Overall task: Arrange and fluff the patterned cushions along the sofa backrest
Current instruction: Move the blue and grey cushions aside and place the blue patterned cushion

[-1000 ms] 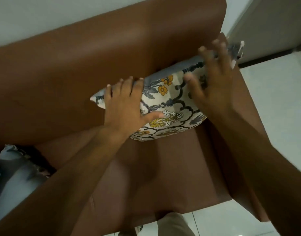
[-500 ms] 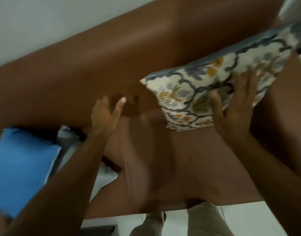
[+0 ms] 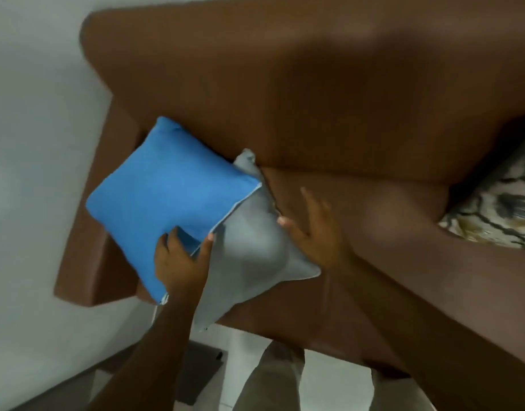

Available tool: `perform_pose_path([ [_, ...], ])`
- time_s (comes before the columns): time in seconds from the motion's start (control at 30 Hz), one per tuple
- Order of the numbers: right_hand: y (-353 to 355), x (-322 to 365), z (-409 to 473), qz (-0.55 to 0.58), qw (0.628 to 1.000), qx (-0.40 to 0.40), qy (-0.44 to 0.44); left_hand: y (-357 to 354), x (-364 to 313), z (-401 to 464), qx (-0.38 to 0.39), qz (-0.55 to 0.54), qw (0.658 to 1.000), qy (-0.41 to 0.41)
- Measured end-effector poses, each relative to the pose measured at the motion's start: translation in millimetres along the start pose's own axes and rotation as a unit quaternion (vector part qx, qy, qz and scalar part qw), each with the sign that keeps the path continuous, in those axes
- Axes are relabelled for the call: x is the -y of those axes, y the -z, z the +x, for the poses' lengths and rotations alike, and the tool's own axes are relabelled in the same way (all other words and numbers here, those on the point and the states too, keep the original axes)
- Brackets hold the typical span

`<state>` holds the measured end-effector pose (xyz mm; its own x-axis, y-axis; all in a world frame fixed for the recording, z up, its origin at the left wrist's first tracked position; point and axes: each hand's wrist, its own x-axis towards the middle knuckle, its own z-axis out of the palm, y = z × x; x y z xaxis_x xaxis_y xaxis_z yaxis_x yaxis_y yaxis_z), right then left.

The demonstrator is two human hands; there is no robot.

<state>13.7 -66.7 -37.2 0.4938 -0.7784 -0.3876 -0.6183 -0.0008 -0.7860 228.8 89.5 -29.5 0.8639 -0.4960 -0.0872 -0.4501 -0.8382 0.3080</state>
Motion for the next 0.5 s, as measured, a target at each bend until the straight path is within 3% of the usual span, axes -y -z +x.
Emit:
perform_pose_path([
  [0.13, -57.2, 66.0, 72.1, -0.020, 0.999, -0.011, 0.042, 14.5, 32.3, 53.3, -0.018, -0.014, 0.998, 0.052],
  [0.23, -79.8, 89.0, 111.8, -0.016, 0.999, -0.007, 0.040, 15.4, 54.6, 77.0, -0.008, -0.054, 0.985, 0.164],
  [0.33, -98.7, 94.8, 132.2, 0.004, 0.999, 0.050, -0.007, 12.8, 90.2, 88.9, 0.046, -0.251, 0.924, 0.284],
  [0.4, -110.5, 95.2, 131.9, -0.007, 0.998, 0.065, -0.017, 14.6, 107.8, 90.8, 0.073, -0.369, 0.873, 0.310],
  [0.5, -113.5, 104.7, 120.4, 0.017, 0.999, 0.029, -0.016, 27.7, 103.4, 90.6, 0.055, -0.394, 0.867, 0.301],
])
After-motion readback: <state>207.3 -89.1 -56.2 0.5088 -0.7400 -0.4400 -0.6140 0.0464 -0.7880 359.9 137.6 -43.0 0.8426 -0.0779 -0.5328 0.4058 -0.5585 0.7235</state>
